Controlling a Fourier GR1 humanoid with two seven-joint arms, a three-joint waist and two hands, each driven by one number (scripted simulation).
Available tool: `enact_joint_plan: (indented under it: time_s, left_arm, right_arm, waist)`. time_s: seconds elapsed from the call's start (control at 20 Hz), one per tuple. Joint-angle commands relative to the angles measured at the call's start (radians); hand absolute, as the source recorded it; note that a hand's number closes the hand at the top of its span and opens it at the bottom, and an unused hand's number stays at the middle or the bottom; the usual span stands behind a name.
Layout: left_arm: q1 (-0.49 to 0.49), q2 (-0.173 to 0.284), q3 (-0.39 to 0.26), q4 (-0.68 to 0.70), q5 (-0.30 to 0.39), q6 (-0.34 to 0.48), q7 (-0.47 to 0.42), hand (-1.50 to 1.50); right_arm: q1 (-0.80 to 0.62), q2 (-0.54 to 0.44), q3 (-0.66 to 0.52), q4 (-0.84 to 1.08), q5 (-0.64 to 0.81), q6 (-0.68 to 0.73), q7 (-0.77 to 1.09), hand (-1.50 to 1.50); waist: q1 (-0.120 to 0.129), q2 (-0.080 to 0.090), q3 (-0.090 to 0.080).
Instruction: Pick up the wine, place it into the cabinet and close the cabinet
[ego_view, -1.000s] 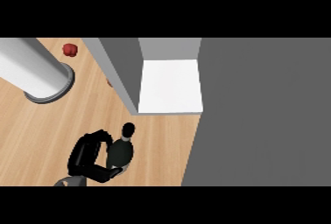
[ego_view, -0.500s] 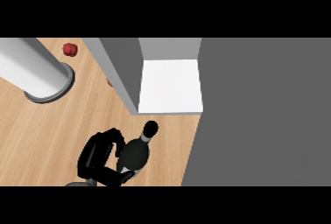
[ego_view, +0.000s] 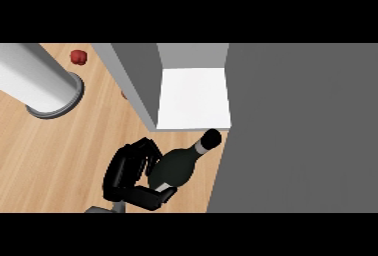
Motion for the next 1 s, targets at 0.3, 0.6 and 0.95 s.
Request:
enact_joint_plan:
  time_s: [0.3, 0.6, 0.95]
  left_arm:
    - [-0.137, -0.001, -0.002, 0.070, -0.045, 0.178, 0.020, 1.50]
    - [-0.259, -0.001, -0.014, 0.136, -0.048, 0.239, 0.073, 1.50]
    - [-0.390, -0.001, 0.018, 0.263, -0.043, 0.247, 0.111, 1.50]
  right_arm:
    - [0.048, -0.053, -0.055, -0.232, -0.023, 0.017, 0.060, -1.50]
    - [0.130, -0.062, 0.014, -0.222, 0.004, -0.002, -0.012, -1.50]
    - [0.165, -0.073, 0.036, -0.235, 0.005, -0.010, -0.039, -1.50]
  waist:
    - [-0.001, 0.004, -0.001]
    - [-0.006, 0.003, 0.000]
    - [-0.013, 0.002, -0.001]
